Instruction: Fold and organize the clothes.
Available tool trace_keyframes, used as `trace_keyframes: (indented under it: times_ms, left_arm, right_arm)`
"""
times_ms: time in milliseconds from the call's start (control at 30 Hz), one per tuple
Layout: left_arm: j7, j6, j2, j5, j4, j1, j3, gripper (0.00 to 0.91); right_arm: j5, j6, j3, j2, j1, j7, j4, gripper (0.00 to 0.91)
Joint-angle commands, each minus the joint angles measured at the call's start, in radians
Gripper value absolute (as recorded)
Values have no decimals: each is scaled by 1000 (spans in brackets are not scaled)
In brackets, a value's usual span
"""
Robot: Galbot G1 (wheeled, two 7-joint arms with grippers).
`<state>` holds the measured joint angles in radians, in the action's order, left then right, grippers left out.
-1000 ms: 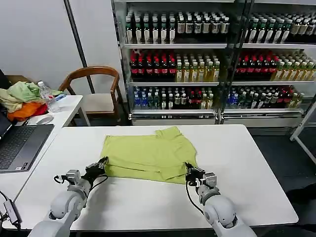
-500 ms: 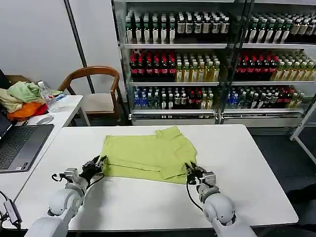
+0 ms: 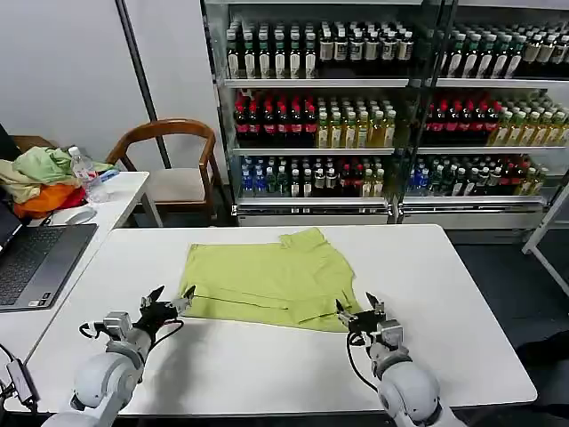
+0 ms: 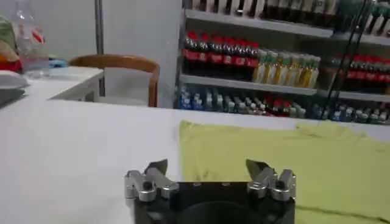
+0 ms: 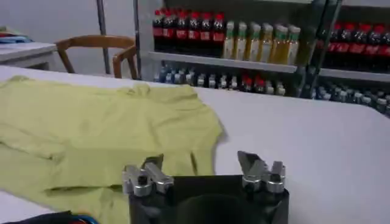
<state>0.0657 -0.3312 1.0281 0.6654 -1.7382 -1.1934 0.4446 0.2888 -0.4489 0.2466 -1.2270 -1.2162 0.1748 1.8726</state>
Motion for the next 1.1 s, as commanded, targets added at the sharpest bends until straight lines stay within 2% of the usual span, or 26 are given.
trace_keyframes:
  times_ms: [33,300,333,367,400,433,933,1100]
  left_arm:
    - [36,-56,3,-2,-34,-21,4,907]
    - [39,-84,11,-21,54,24,-32,907]
    - [39,-87,12,-30,60,27,-36,292]
    - [39,-85,13,-30,63,29,-39,81]
    - [38,-88,13,-29,67,31,-41,40]
    - [38,-93,13,-29,69,33,-42,50]
    - [-27,-119,10,-72,56,13,-43,40]
    - [-39,-88,14,-91,16,-31,-18,40]
  right_arm:
    - [-29,11,12,-9,-56,2,23,907]
    - [-40,11,-5,-27,-52,19,3,907]
    - [-39,10,-5,-27,-54,19,3,887]
    - [-37,9,-6,-27,-54,20,2,645]
    - [-33,9,-7,-28,-55,20,0,343]
    - [-31,8,-8,-28,-54,18,-3,0]
    - [5,-6,-17,-23,-51,14,14,0]
    - [12,-6,-2,-8,-73,14,52,0]
